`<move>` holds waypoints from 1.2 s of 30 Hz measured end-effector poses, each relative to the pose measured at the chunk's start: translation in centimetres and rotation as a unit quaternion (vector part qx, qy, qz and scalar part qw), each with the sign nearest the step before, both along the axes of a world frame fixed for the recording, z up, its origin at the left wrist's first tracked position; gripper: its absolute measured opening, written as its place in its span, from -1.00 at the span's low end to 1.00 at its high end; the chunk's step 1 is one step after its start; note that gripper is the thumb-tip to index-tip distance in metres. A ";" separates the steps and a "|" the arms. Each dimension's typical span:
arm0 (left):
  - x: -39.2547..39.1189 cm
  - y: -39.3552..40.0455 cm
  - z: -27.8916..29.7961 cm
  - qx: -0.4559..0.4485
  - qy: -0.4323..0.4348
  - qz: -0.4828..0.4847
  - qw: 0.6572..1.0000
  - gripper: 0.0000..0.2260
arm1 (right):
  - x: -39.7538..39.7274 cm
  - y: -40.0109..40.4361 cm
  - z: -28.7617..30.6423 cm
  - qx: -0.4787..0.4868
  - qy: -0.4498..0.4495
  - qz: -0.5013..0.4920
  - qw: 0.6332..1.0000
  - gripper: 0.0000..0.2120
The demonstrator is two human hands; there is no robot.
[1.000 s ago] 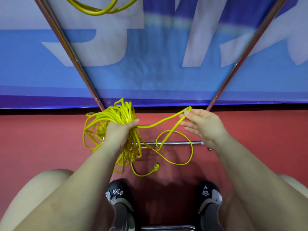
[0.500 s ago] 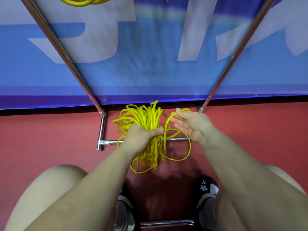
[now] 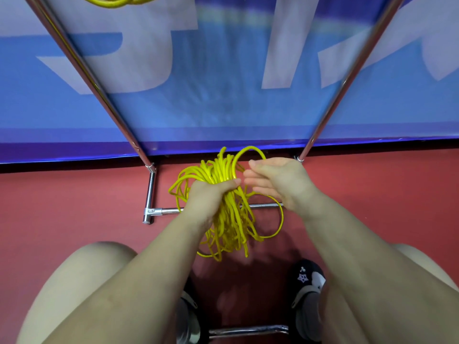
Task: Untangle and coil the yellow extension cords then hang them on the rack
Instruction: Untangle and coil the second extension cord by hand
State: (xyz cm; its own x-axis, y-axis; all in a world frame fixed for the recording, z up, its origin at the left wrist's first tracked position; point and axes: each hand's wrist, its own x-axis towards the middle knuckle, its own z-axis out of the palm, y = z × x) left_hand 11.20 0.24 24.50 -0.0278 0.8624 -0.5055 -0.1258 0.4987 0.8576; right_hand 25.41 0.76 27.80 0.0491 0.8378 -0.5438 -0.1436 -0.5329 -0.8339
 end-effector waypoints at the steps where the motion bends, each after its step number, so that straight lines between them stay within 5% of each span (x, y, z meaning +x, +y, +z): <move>1: -0.2 0.3 0.0 -0.018 -0.024 0.025 0.999 -0.93 | 0.0 -0.2 -0.2 0.010 -0.060 0.046 0.997 -0.87; 5: -1.1 1.1 0.0 -0.056 -0.091 0.074 0.992 -0.90 | 0.4 -0.9 -2.5 0.044 -0.287 0.225 0.930 -0.86; 9: -2.0 1.5 0.0 -0.078 -0.124 0.079 0.986 -0.90 | 0.5 -1.5 -4.5 0.032 -0.284 0.353 0.891 -0.65; 15: -3.7 2.1 -0.1 -0.085 -0.135 0.099 0.982 -0.88 | 1.1 -1.4 -4.8 0.108 -0.317 0.345 0.876 -0.90; 20: -5.0 2.6 0.1 -0.074 -0.135 0.133 0.979 -0.92 | 1.9 -1.7 -5.0 0.075 -0.376 0.433 0.816 -0.88; 25: -5.7 2.7 -0.2 -0.043 -0.110 0.142 0.983 -0.92 | 2.3 -1.3 -3.7 0.110 -0.344 0.339 0.869 -0.85; 29: -5.4 2.2 -0.4 -0.031 -0.059 0.114 0.991 -0.93 | 1.6 -1.1 -2.2 0.145 -0.228 0.236 0.933 -0.80; 36: -3.9 0.9 -1.0 -0.014 0.027 0.009 0.999 -0.91 | -0.5 -0.2 -0.4 0.065 -0.067 0.094 0.991 -0.89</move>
